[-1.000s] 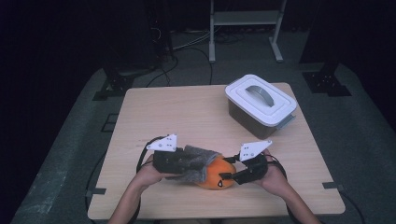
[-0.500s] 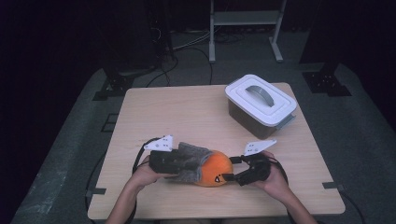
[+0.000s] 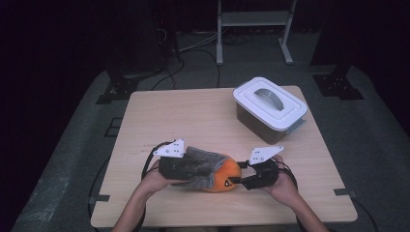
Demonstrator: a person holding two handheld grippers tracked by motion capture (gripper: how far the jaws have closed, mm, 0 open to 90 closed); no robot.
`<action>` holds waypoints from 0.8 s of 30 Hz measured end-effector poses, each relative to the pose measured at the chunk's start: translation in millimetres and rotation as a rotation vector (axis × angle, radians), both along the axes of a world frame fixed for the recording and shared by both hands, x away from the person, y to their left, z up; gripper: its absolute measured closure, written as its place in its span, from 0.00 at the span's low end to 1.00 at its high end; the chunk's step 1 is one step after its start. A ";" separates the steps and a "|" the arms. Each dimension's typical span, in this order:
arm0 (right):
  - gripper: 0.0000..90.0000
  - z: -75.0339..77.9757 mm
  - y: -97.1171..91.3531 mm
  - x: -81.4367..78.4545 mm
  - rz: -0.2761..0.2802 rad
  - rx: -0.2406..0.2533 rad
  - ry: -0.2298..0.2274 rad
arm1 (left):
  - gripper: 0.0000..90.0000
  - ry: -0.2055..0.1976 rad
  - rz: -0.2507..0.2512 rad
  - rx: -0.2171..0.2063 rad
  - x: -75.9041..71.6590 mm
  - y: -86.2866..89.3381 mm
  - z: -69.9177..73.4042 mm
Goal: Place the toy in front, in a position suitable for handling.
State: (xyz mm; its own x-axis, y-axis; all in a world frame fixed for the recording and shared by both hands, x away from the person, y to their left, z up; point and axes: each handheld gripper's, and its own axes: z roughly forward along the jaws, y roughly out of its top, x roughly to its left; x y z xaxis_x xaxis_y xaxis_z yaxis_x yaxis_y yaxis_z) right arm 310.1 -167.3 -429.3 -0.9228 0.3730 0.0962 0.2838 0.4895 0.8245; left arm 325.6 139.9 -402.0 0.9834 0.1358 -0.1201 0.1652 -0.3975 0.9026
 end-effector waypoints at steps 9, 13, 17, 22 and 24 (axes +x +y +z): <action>0.34 -4.0 -0.1 3.6 -0.041 0.052 0.027 | 0.80 0.006 0.002 0.004 -2.1 -2.1 -2.9; 0.44 1.1 5.1 -1.4 -0.060 0.038 0.006 | 0.80 -0.029 0.026 -0.035 -3.9 -1.9 7.6; 0.43 3.2 11.6 -6.0 -0.036 0.010 -0.012 | 0.80 -0.020 0.022 -0.009 -3.6 -3.5 3.0; 0.35 3.5 3.9 -3.3 -0.061 0.077 -0.006 | 0.80 -0.013 0.041 -0.007 -1.4 1.0 1.3; 0.32 2.0 4.7 -3.1 -0.063 0.081 -0.008 | 0.80 -0.005 0.028 -0.011 -1.4 -0.4 0.3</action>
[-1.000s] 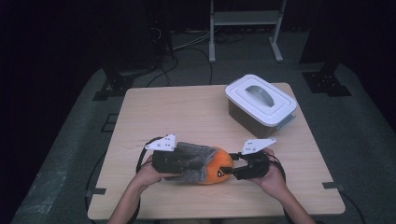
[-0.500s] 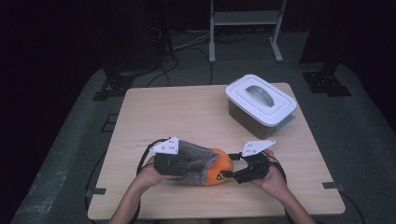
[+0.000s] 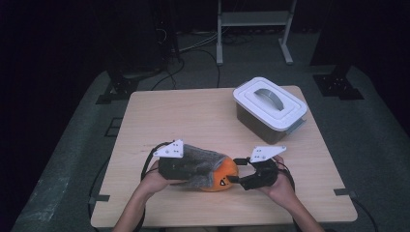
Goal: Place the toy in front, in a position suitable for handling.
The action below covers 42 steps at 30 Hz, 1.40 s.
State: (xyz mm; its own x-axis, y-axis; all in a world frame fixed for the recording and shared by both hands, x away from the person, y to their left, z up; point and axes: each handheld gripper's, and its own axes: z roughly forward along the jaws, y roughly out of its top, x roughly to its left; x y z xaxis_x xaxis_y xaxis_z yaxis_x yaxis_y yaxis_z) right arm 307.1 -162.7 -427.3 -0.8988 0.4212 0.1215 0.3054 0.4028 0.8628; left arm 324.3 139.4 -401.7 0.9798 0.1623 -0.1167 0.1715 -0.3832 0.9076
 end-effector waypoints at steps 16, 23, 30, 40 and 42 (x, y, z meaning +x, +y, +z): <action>0.45 2.4 18.5 -12.6 0.012 -0.044 -0.057 | 0.78 0.015 -0.018 0.004 -2.7 -6.1 5.0; 0.29 -4.5 9.7 -4.7 0.007 -0.009 -0.023 | 0.78 0.017 -0.019 0.017 -2.5 -9.7 1.9; 0.42 -2.0 17.2 -11.7 0.038 -0.038 -0.070 | 0.79 -0.027 -0.004 -0.020 -6.9 -10.7 17.4; 0.35 4.4 14.6 -13.2 0.043 -0.039 -0.058 | 0.79 -0.014 -0.013 0.026 -4.4 -12.0 7.5; 0.32 6.5 15.1 -14.4 0.038 -0.021 -0.065 | 0.79 -0.008 -0.018 0.021 -4.4 -12.1 7.1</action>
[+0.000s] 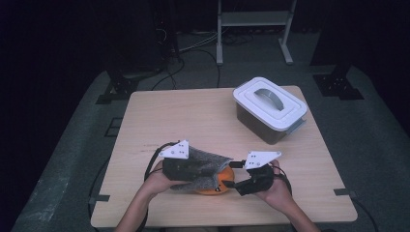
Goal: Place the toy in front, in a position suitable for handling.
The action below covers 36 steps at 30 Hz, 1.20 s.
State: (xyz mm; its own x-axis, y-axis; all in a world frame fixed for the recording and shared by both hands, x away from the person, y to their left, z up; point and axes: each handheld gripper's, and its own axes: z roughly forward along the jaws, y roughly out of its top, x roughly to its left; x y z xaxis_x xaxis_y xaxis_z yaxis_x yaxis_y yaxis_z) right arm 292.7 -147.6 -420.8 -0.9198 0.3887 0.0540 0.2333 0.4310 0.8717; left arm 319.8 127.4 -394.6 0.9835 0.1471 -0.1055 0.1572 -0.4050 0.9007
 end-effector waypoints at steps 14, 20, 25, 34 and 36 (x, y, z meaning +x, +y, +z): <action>0.57 -2.9 4.5 4.0 0.007 -0.075 0.061 | 0.79 -0.001 -0.045 -0.005 -1.9 -2.8 1.3; 0.57 -2.8 -1.8 7.1 -0.008 -0.075 0.064 | 0.79 0.006 -0.016 -0.015 2.6 10.9 0.3; 0.57 -1.2 -13.7 9.8 -0.018 -0.085 0.037 | 0.79 0.020 0.013 -0.030 6.5 21.2 -3.1; 0.40 -4.8 -27.5 15.9 -0.010 -0.029 0.130 | 0.79 0.050 -0.040 -0.016 4.9 12.6 -10.2; 0.38 -5.7 -26.8 16.2 -0.015 -0.027 0.126 | 0.79 0.054 -0.042 -0.017 5.1 12.7 -10.0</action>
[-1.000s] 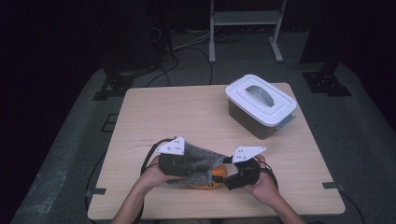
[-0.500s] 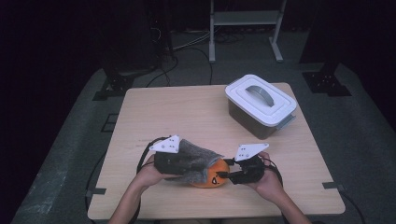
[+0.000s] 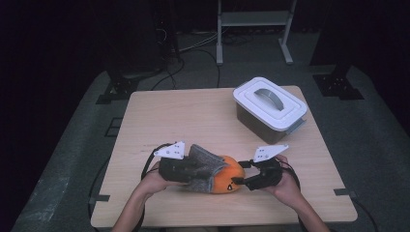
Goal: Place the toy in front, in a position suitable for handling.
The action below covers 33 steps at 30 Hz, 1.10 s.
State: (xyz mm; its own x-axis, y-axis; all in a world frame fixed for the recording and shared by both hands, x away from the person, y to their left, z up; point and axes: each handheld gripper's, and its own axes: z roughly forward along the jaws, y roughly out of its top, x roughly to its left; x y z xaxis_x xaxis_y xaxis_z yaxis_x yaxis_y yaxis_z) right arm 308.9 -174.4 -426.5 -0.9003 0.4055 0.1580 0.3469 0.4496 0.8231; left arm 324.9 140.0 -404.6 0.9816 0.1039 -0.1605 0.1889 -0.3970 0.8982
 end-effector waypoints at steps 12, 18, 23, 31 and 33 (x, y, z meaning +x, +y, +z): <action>0.48 2.3 31.6 -19.1 0.083 -0.085 -0.130 | 0.80 -0.034 -0.032 -0.010 -8.5 -13.4 12.2; 0.37 1.9 21.6 -9.7 0.052 -0.020 -0.005 | 0.80 -0.015 -0.020 -0.003 -5.2 -11.7 7.3; 0.31 -2.8 19.6 -4.2 0.041 0.030 0.059 | 0.79 -0.002 -0.036 0.005 -5.1 -14.6 6.5; 0.39 -1.5 32.0 -10.2 0.052 0.000 -0.012 | 0.79 -0.040 -0.047 0.001 -10.4 -23.0 17.4; 0.43 -1.7 34.0 -11.6 0.055 -0.007 -0.026 | 0.79 -0.052 -0.041 0.017 -11.0 -24.6 18.2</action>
State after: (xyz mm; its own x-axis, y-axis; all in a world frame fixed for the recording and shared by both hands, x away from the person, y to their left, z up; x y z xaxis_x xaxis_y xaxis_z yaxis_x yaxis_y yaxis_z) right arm 297.3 -140.4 -428.2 -0.9249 0.3568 0.1316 0.3004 0.4732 0.8281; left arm 313.9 115.5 -386.4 0.9920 0.0661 -0.1076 0.1255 -0.4183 0.8996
